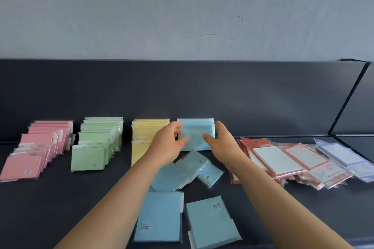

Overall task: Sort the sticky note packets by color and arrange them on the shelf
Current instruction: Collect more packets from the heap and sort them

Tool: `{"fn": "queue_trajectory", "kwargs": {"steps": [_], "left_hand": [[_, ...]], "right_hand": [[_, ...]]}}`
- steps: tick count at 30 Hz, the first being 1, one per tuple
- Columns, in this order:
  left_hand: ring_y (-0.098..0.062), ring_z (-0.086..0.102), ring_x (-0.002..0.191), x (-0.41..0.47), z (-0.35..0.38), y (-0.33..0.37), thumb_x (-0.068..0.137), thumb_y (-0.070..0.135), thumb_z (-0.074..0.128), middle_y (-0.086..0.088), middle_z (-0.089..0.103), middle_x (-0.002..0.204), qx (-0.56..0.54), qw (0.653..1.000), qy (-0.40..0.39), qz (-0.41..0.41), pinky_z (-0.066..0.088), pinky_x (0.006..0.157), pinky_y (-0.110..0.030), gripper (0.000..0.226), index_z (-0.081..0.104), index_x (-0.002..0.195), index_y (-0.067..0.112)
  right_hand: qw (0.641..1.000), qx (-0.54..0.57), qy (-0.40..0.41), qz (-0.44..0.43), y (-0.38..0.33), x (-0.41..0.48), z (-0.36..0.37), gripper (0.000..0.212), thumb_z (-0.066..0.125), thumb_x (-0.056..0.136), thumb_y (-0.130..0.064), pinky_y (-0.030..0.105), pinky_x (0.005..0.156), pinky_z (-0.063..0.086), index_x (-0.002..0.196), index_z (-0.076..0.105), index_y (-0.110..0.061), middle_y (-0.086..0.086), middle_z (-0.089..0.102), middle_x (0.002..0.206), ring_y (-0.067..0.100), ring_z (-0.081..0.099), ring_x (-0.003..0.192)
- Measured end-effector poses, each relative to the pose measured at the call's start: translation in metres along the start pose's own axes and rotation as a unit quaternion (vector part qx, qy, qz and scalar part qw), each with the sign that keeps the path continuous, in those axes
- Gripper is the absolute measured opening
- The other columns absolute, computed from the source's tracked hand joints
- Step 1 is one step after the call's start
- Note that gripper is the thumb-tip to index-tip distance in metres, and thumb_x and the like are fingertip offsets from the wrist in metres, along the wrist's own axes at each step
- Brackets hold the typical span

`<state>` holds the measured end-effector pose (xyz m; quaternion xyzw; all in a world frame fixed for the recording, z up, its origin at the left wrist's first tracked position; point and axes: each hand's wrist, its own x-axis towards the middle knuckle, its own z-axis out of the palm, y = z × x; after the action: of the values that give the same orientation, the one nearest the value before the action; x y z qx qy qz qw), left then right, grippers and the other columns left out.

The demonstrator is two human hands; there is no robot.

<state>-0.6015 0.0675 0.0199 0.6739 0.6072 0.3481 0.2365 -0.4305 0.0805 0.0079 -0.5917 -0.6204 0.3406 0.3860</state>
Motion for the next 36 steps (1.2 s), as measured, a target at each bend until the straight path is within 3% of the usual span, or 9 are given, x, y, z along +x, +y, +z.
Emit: {"fn": "queue_trajectory", "kwargs": {"steps": [3, 5, 8, 13, 19, 21, 26, 30, 36], "left_hand": [[-0.015, 0.051, 0.121, -0.024, -0.007, -0.010, 0.090, 0.031, 0.065, 0.003, 0.053, 0.135, 0.102, 0.990, -0.101, -0.014, 0.042, 0.100, -0.031, 0.049, 0.049, 0.135, 0.019], [-0.017, 0.044, 0.130, -0.037, -0.008, -0.016, 0.089, 0.034, 0.066, 0.002, 0.043, 0.145, 0.147, 0.980, -0.133, -0.030, 0.037, 0.104, -0.029, 0.062, 0.040, 0.144, 0.018], [-0.015, 0.037, 0.136, -0.050, -0.008, -0.025, 0.089, 0.036, 0.066, 0.003, 0.036, 0.150, 0.152, 0.979, -0.133, -0.032, 0.032, 0.106, -0.026, 0.069, 0.034, 0.148, 0.020], [-0.013, 0.037, 0.136, -0.062, -0.017, -0.033, 0.088, 0.033, 0.068, 0.003, 0.038, 0.149, 0.111, 0.985, -0.124, -0.038, 0.033, 0.109, -0.028, 0.068, 0.037, 0.146, 0.020], [-0.010, 0.041, 0.134, -0.073, -0.026, -0.043, 0.087, 0.029, 0.070, 0.004, 0.043, 0.147, 0.055, 0.992, -0.110, -0.028, 0.034, 0.110, -0.030, 0.064, 0.042, 0.144, 0.020], [-0.010, 0.046, 0.130, -0.076, -0.031, -0.044, 0.088, 0.031, 0.069, 0.006, 0.049, 0.141, 0.048, 0.994, -0.097, -0.025, 0.038, 0.106, -0.028, 0.057, 0.047, 0.139, 0.019], [-0.008, 0.065, 0.094, -0.088, -0.038, -0.049, 0.075, 0.046, 0.077, 0.013, 0.065, 0.109, 0.051, 0.988, -0.137, -0.049, 0.056, 0.082, -0.034, 0.049, 0.060, 0.116, 0.027], [-0.012, 0.062, 0.097, -0.092, -0.041, -0.051, 0.071, 0.052, 0.078, 0.008, 0.061, 0.119, 0.092, 0.986, -0.112, -0.084, 0.054, 0.082, -0.034, 0.075, 0.049, 0.133, 0.022], [-0.016, 0.060, 0.093, -0.094, -0.041, -0.045, 0.072, 0.029, 0.084, 0.001, 0.060, 0.109, 0.028, 0.993, -0.081, -0.082, 0.050, 0.068, -0.028, 0.056, 0.054, 0.118, 0.015]], "right_hand": [[0.994, -0.077, -0.076, -0.011, 0.011, -0.018, -0.002, 0.051, 0.053, 0.097, -0.024, 0.025, 0.102, 0.037, 0.145, 0.037, -0.019, -0.002, 0.043, 0.146, 0.015, 0.044, 0.130], [0.988, -0.111, -0.108, -0.018, 0.017, -0.027, 0.002, 0.048, 0.057, 0.094, -0.023, 0.023, 0.097, 0.041, 0.140, 0.046, -0.018, -0.003, 0.051, 0.139, 0.012, 0.051, 0.121], [0.984, -0.135, -0.101, -0.051, 0.020, -0.040, 0.008, 0.041, 0.064, 0.089, -0.020, 0.016, 0.078, 0.045, 0.129, 0.056, -0.021, -0.006, 0.062, 0.123, 0.007, 0.058, 0.101], [0.985, -0.141, -0.088, -0.049, 0.022, -0.055, 0.006, 0.036, 0.063, 0.089, -0.014, 0.012, 0.067, 0.049, 0.124, 0.057, -0.021, -0.011, 0.061, 0.106, 0.005, 0.060, 0.094], [0.983, -0.153, -0.092, -0.036, 0.020, -0.072, 0.000, 0.042, 0.061, 0.092, -0.018, 0.019, 0.084, 0.049, 0.133, 0.053, -0.018, -0.007, 0.062, 0.117, 0.005, 0.057, 0.102], [0.983, -0.159, -0.089, -0.033, 0.018, -0.080, -0.005, 0.048, 0.063, 0.091, -0.023, 0.019, 0.087, 0.044, 0.137, 0.048, -0.019, -0.006, 0.058, 0.125, 0.004, 0.053, 0.106], [0.972, -0.174, -0.160, 0.004, 0.011, -0.103, -0.022, 0.058, 0.080, 0.074, -0.035, 0.019, 0.083, 0.048, 0.124, 0.050, -0.028, -0.014, 0.055, 0.108, 0.006, 0.055, 0.098], [0.950, -0.210, -0.230, 0.035, 0.014, -0.117, -0.028, 0.075, 0.083, 0.069, -0.034, 0.029, 0.099, 0.044, 0.132, 0.043, -0.026, -0.010, 0.051, 0.119, 0.010, 0.050, 0.108], [0.943, -0.231, -0.230, 0.062, 0.012, -0.125, -0.029, 0.068, 0.084, 0.068, -0.038, 0.030, 0.094, 0.049, 0.124, 0.047, -0.025, -0.008, 0.055, 0.109, 0.012, 0.055, 0.098]]}}
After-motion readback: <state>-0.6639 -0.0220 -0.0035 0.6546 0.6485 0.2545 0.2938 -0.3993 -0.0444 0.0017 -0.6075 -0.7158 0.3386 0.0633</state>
